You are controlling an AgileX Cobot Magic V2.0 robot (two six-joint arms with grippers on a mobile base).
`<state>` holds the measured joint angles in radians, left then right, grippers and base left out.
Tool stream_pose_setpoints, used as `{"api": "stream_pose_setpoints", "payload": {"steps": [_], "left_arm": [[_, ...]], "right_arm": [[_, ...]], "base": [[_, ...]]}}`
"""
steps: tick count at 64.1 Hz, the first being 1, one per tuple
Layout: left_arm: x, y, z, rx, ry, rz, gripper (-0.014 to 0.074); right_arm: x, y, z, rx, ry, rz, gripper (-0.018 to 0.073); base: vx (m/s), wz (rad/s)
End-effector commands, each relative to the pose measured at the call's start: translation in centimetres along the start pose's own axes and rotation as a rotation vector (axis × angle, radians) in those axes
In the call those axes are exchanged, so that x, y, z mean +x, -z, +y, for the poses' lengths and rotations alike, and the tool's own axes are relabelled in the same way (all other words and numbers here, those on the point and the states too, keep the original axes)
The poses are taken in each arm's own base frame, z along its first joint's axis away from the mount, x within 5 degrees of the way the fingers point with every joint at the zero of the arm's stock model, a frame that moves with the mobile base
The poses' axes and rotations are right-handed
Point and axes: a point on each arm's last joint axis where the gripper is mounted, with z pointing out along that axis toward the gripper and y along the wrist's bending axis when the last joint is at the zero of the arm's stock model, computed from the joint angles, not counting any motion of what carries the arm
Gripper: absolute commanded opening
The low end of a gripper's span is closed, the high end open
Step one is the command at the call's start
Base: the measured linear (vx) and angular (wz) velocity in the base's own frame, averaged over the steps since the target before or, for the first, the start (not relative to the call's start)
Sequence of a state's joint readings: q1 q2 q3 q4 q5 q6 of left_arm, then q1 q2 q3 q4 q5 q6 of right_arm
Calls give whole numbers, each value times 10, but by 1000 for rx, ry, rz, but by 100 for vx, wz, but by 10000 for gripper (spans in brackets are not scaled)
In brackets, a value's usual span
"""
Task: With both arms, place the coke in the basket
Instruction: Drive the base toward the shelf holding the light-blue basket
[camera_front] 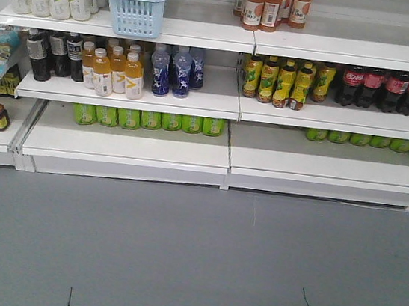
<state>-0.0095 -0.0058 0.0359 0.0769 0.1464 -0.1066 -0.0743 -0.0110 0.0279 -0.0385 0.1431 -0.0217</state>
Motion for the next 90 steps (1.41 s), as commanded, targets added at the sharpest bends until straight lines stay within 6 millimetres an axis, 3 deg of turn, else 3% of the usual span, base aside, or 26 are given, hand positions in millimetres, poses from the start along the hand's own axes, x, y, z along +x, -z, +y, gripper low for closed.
{"api": "stream_pose_setpoints", "payload": {"steps": [1,90], "left_arm": [[-20,5,-1,9,3,-136,-8],[-20,5,-1,9,3,-136,-8]], "right_arm": [[-5,1,0,6,6,-81,-10],[-5,1,0,6,6,-81,-10]], "base": [[0,-1],[4,-2]]}}
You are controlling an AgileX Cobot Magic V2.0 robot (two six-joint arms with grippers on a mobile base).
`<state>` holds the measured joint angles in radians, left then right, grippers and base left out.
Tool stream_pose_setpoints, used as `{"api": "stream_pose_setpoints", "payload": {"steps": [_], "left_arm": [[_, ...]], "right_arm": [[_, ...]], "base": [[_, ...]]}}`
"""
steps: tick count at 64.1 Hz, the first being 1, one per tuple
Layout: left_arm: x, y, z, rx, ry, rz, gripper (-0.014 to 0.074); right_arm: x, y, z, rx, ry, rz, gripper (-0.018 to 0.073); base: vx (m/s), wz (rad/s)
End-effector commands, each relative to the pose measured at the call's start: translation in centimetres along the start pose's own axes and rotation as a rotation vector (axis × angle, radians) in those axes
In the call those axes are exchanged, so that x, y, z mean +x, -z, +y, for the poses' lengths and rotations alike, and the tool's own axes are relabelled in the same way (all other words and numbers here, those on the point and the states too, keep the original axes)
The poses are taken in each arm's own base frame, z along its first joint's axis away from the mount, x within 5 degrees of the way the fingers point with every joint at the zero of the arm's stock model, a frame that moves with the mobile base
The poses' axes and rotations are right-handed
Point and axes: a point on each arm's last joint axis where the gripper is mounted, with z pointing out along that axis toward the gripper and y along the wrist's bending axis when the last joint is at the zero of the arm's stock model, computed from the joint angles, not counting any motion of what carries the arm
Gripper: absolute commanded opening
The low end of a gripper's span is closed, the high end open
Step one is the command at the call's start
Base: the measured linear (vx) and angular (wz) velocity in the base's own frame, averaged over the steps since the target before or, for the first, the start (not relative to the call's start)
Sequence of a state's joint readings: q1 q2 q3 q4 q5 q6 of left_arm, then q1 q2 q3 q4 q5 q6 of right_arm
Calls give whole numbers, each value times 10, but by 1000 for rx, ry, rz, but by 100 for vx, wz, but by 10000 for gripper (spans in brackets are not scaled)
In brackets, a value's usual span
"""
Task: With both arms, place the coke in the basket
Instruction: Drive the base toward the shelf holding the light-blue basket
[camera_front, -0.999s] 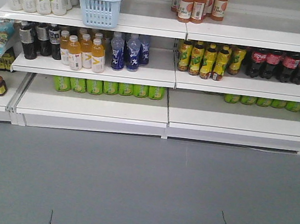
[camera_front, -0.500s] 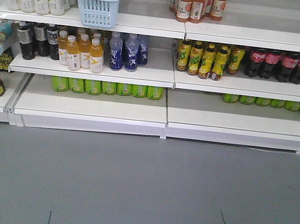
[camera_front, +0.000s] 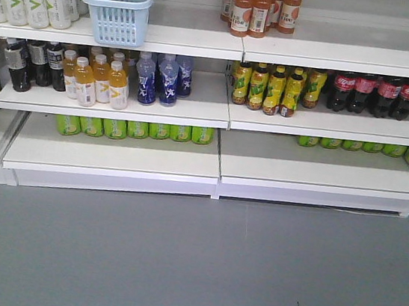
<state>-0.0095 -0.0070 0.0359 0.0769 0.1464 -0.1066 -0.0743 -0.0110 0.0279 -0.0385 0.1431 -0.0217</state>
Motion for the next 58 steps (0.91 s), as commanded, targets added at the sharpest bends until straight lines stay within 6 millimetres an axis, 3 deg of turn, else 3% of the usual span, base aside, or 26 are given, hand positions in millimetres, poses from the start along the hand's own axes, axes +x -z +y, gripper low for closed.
{"api": "stream_pose_setpoints", "payload": {"steps": [1,58], "left_arm": [[-20,4,-1,9,3,-135,-8],[-20,4,-1,9,3,-135,-8]], "right_arm": [[-5,1,0,6,6,-81,-10],[-5,1,0,6,6,-81,-10]], "base": [[13,-6],[9,5]]}}
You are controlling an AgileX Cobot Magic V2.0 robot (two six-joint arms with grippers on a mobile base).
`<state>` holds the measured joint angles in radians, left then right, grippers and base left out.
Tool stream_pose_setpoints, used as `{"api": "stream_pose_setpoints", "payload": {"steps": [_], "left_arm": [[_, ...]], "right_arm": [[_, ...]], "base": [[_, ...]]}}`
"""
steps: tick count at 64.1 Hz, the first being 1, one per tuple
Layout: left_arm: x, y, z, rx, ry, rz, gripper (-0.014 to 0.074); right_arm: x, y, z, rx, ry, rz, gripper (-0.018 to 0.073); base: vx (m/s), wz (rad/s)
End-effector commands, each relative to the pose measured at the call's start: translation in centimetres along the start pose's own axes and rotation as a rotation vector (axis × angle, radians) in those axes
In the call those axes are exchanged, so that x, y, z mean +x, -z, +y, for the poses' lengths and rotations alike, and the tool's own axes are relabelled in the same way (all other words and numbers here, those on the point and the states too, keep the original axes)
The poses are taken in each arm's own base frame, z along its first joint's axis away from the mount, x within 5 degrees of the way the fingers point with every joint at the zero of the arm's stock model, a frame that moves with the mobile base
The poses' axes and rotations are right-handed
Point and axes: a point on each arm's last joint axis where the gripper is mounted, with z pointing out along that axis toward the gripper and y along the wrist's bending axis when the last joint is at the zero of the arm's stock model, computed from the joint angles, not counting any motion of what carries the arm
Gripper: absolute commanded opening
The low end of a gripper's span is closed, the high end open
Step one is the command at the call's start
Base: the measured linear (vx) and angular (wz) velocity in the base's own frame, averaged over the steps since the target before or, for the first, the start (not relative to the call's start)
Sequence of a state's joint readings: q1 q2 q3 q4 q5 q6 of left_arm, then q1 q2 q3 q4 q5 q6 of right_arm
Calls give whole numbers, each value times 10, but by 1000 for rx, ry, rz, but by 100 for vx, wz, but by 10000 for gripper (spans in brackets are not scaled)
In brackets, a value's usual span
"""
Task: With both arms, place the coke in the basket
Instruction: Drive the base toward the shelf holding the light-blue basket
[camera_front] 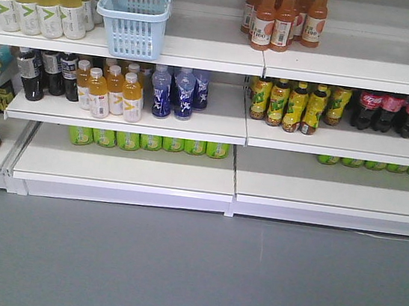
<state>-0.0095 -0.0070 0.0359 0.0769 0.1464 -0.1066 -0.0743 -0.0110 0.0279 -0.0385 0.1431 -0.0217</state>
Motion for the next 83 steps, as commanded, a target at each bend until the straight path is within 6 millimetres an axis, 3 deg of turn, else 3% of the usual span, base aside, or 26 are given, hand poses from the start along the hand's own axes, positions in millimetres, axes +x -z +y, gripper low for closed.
{"api": "stream_pose_setpoints", "payload": {"steps": [1,83], "left_arm": [[-20,4,-1,9,3,-135,-8],[-20,4,-1,9,3,-135,-8]], "right_arm": [[-5,1,0,6,6,-81,-10],[-5,1,0,6,6,-81,-10]], "base": [[14,6],[14,3]]}}
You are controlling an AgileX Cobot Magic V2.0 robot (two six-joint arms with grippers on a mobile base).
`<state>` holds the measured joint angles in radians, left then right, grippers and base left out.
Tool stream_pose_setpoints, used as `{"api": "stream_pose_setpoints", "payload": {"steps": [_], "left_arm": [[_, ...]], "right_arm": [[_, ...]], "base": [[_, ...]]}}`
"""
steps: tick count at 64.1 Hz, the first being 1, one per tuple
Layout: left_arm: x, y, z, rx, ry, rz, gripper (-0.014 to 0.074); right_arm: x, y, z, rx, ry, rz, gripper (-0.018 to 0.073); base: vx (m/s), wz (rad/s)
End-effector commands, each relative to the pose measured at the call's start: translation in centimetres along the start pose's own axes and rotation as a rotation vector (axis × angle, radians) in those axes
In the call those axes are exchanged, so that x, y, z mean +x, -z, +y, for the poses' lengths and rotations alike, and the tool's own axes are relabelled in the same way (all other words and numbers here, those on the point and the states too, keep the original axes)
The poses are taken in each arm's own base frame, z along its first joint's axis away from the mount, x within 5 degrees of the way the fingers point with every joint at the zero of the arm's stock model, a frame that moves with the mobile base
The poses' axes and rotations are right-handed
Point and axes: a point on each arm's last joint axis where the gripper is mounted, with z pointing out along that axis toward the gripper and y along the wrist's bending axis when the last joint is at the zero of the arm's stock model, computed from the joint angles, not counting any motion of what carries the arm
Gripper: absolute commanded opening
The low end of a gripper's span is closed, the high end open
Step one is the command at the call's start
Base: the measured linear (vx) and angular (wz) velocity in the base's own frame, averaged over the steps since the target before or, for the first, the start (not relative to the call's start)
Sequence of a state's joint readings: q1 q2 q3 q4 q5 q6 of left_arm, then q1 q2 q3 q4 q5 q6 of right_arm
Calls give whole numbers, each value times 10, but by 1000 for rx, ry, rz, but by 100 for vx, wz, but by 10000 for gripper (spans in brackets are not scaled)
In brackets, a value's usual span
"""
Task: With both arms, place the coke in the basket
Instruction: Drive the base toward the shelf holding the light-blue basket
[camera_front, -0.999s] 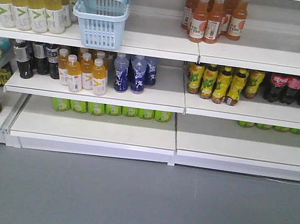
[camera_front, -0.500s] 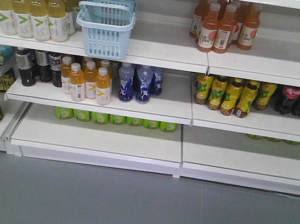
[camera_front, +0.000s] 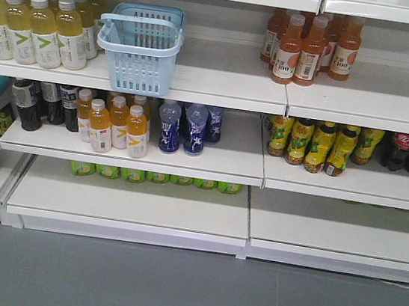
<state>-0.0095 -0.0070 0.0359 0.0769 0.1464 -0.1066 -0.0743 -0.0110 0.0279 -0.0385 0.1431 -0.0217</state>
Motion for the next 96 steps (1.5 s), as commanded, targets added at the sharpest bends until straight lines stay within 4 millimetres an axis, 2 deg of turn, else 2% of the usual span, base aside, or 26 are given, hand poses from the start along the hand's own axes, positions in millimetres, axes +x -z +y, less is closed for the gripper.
{"api": "stream_pose_setpoints", "payload": {"steps": [1,96], "left_arm": [[-20,4,-1,9,3,-135,-8],[-20,4,-1,9,3,-135,-8]], "right_arm": [[-5,1,0,6,6,-81,-10],[-5,1,0,6,6,-81,-10]], "base": [[14,1],[11,-1]]}}
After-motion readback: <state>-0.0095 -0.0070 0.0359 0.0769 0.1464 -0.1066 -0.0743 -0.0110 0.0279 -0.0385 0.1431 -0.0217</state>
